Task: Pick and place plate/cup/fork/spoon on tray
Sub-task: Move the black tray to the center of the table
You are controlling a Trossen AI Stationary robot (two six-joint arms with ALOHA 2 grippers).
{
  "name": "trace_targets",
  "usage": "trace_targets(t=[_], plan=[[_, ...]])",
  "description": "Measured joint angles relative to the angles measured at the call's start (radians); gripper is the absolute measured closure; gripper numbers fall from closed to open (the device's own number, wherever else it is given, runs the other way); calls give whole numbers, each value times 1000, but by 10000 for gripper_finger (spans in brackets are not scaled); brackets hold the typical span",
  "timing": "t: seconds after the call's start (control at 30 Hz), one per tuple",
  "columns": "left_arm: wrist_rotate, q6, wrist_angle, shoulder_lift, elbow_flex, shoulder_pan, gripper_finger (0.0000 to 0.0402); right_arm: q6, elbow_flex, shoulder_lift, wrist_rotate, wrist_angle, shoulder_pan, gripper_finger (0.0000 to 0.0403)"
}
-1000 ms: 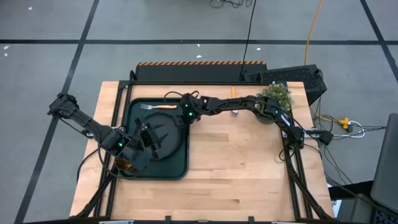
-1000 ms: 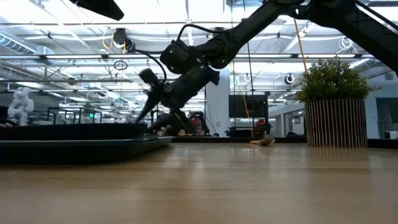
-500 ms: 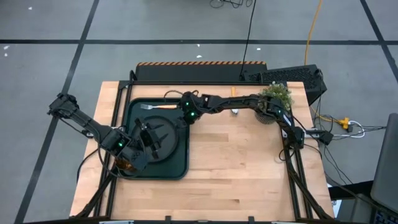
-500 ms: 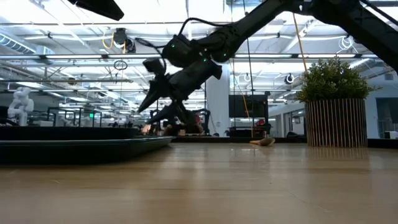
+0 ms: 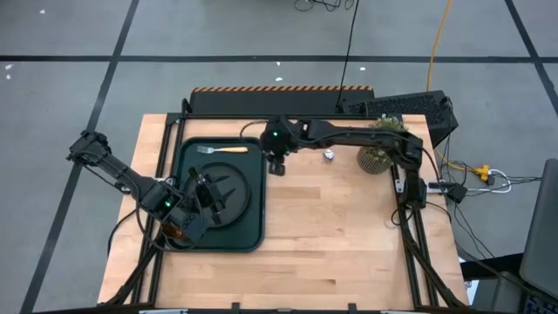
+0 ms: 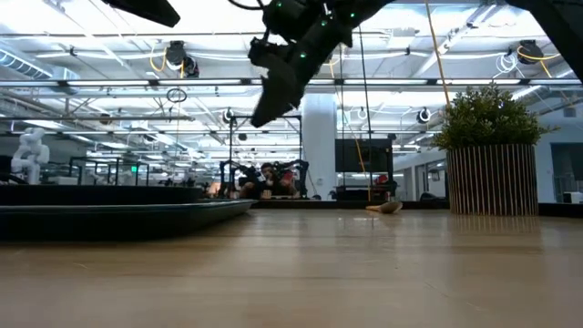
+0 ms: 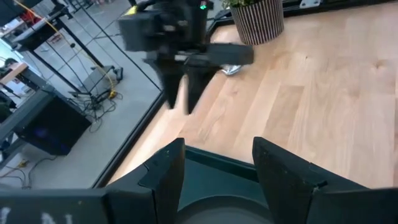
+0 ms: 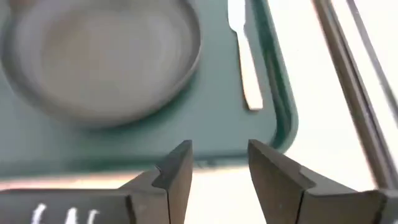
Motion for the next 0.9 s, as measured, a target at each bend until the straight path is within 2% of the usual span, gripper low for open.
trace_targets(t=[0.17, 0.27, 0.53, 0.9], plan=[[-2, 41, -1, -1, 0, 0, 208, -366, 0, 11, 28, -238, 27, 254], [-2, 71, -3, -1, 0, 0, 208, -499, 0, 37, 57, -292, 59, 254], [-18, 111, -3, -1, 0, 1, 208, -708, 0, 119, 58, -188, 156, 254], [-19, 99, -22, -1, 0, 13, 208, -925, 0, 218, 205, 59, 157, 254]])
